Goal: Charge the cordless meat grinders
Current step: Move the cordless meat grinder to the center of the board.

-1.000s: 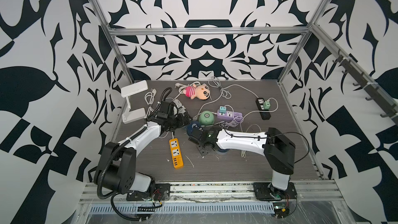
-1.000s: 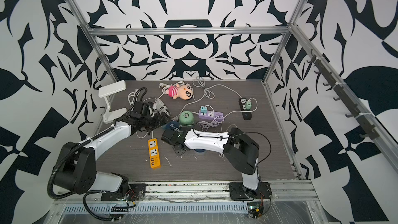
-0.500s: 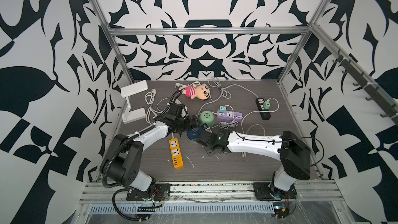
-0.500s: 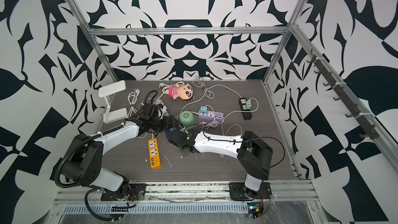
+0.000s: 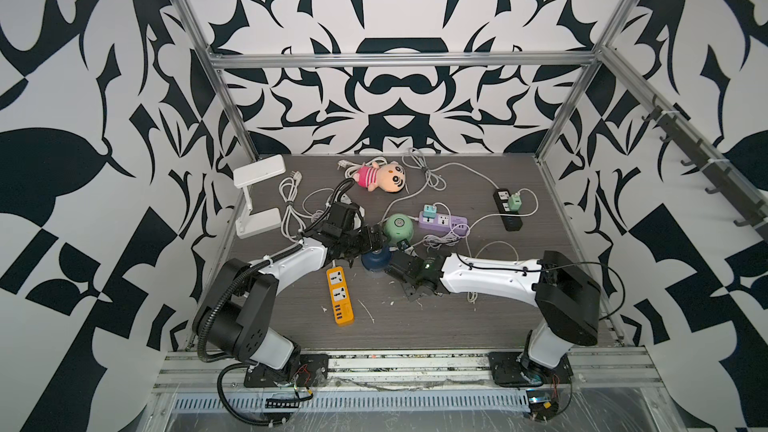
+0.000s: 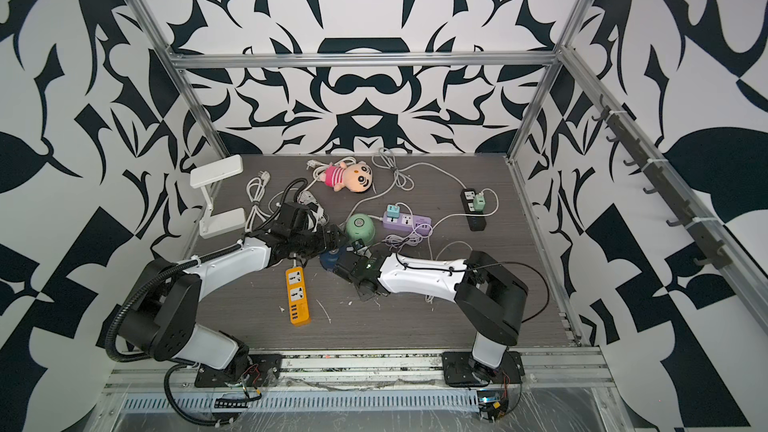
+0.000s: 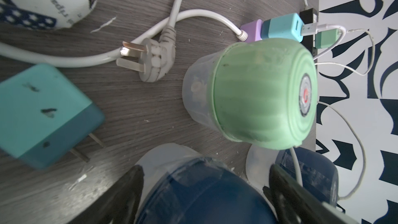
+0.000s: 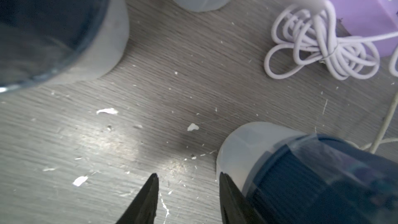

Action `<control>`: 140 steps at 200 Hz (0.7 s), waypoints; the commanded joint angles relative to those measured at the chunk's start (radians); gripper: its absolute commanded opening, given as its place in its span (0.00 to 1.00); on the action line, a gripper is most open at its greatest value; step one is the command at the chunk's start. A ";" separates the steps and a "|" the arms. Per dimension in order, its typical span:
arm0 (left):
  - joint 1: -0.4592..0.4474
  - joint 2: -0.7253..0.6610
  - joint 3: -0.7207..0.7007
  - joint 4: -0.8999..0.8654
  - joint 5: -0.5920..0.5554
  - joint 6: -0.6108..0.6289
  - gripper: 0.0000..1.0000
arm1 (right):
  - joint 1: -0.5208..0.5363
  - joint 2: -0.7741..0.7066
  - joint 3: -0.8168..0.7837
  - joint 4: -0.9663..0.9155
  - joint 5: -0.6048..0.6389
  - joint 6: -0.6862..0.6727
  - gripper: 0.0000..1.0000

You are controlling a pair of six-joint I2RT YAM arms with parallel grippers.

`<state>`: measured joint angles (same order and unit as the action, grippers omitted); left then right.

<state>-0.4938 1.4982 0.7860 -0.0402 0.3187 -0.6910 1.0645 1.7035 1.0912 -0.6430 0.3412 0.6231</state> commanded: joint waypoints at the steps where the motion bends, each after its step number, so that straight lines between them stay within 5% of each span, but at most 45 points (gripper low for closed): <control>1: -0.026 -0.026 -0.047 -0.014 0.000 -0.026 0.93 | -0.006 -0.060 0.005 -0.008 0.008 0.018 0.51; 63: -0.083 -0.041 -0.081 0.020 -0.027 -0.081 0.92 | 0.000 -0.096 0.031 -0.006 -0.040 -0.002 0.53; 140: -0.177 -0.026 -0.072 0.054 -0.062 -0.143 0.92 | -0.018 -0.374 0.066 -0.077 -0.061 -0.040 0.62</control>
<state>-0.6388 1.4670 0.7349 0.0177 0.2737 -0.7982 1.0626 1.3849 1.1042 -0.6796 0.2802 0.6132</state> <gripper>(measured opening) 0.924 0.607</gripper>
